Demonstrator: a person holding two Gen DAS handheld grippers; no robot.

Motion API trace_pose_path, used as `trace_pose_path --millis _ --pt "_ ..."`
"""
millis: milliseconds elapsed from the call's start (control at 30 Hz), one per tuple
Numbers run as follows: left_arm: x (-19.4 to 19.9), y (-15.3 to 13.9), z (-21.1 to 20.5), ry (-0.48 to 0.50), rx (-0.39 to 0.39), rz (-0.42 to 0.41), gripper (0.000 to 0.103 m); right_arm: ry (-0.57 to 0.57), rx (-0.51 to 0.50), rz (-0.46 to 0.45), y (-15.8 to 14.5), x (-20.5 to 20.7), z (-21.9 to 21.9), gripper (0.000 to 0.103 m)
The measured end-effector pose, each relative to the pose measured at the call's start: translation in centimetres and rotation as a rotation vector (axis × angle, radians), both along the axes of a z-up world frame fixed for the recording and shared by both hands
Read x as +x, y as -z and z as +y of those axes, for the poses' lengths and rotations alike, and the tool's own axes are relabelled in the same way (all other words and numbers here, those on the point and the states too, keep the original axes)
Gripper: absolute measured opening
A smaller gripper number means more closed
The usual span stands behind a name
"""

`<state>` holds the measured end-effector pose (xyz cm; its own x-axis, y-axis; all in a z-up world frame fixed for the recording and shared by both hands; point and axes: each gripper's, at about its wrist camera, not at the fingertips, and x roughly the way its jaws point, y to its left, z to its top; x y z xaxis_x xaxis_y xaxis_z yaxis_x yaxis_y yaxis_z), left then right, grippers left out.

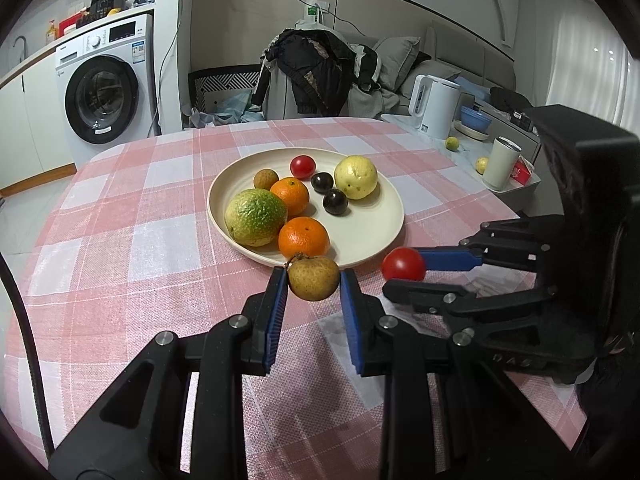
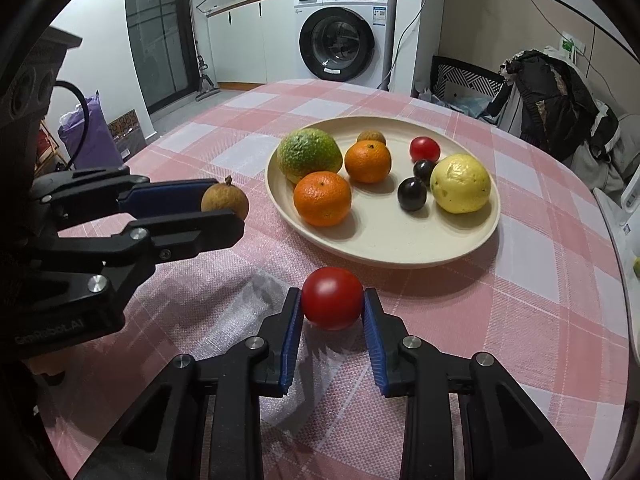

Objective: Organize fruits
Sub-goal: 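Grasp the red tomato with the right gripper while the left gripper lifts the brown fruit, then carry the brown fruit and red tomato over the cream plate with both grippers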

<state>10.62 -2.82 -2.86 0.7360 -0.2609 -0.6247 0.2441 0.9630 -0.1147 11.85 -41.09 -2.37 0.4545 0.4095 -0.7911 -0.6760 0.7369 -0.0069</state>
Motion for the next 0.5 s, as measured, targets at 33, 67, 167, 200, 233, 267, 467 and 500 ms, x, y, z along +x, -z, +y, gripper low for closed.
trace_pose_path --millis 33,67,167,200,233,267,467,500 --pt "-0.1 -0.1 0.0 0.000 0.000 -0.004 0.024 0.001 0.003 -0.004 -0.2 0.0 -0.1 0.031" --pt "-0.1 -0.2 0.0 -0.001 0.000 -0.007 0.024 0.002 0.007 -0.007 -0.3 0.0 -0.1 0.031" --pt "-0.3 -0.4 0.0 -0.004 -0.002 -0.014 0.024 0.004 0.022 -0.019 -1.0 -0.1 -0.5 0.031" --pt "-0.4 -0.5 0.0 -0.004 -0.002 -0.017 0.024 0.007 0.027 -0.024 -1.2 -0.1 -0.6 0.031" --pt "-0.4 -0.5 0.0 -0.004 -0.002 -0.019 0.024 0.009 0.034 -0.029 -1.4 -0.1 -0.8 0.031" --pt "-0.5 -0.6 -0.1 -0.005 -0.002 -0.022 0.024 0.011 0.040 -0.034 -1.7 -0.1 -0.9 0.031" --pt "-0.5 -1.1 -0.5 0.004 -0.001 -0.037 0.024 0.043 0.097 -0.063 -3.0 0.1 -2.1 0.031" --pt "-0.4 -1.1 -0.6 0.006 -0.002 -0.039 0.024 0.049 0.108 -0.067 -3.2 0.1 -2.3 0.031"
